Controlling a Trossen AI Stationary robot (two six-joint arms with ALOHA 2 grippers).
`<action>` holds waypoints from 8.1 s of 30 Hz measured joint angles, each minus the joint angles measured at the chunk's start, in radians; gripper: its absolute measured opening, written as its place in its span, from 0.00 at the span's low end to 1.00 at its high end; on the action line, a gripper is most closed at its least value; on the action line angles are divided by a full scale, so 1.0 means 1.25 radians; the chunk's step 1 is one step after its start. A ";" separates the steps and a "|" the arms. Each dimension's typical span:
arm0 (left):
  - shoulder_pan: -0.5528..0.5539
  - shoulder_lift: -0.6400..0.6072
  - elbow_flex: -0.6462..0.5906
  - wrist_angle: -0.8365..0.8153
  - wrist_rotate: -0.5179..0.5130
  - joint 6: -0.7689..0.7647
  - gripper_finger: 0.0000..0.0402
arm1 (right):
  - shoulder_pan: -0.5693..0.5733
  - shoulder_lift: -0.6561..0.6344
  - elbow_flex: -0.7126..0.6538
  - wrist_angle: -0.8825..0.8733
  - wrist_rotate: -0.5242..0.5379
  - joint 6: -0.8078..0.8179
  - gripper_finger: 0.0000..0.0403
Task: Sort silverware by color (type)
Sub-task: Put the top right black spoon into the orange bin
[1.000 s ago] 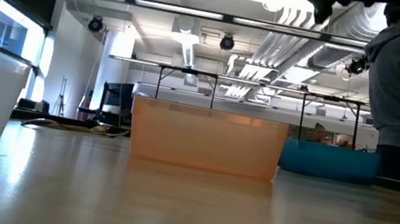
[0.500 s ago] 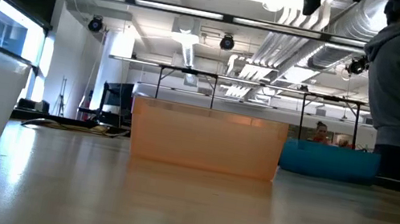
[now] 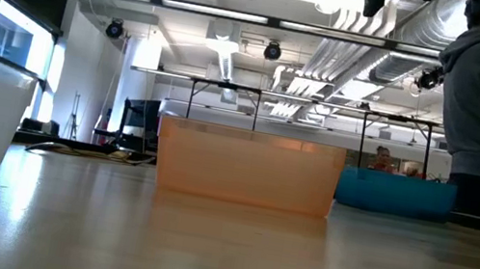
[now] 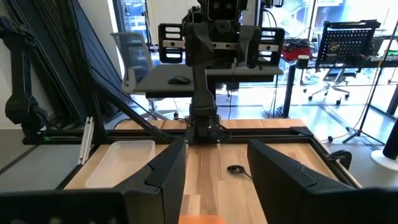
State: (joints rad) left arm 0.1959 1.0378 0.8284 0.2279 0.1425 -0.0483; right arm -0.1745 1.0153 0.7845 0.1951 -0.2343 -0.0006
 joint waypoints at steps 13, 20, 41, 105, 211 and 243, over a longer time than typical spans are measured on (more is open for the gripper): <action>0.000 0.000 0.000 0.000 -0.011 -0.034 0.39 | 0.000 0.000 0.001 0.000 0.000 0.001 0.39; -0.018 0.012 0.118 -0.364 -0.225 -0.051 0.36 | 0.000 0.000 0.001 -0.005 0.031 0.003 0.39; 0.267 0.164 0.007 -0.891 -0.135 -0.247 0.34 | 0.000 0.064 0.001 -0.013 0.056 0.031 0.39; 0.312 0.089 -0.059 -0.724 0.107 -0.043 0.00 | 0.000 0.090 0.001 0.009 0.058 0.064 0.39; -0.110 0.173 0.073 -0.014 -0.156 0.021 0.00 | 0.037 0.295 0.167 0.200 0.068 0.116 0.39; -0.091 0.178 0.082 -0.005 -0.163 0.001 0.17 | 0.030 0.323 0.193 0.177 0.056 0.144 0.01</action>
State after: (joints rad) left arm 0.0820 1.2608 0.9310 0.2214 -0.0612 -0.0471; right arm -0.1374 1.4192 1.0264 0.4162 -0.1646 0.1793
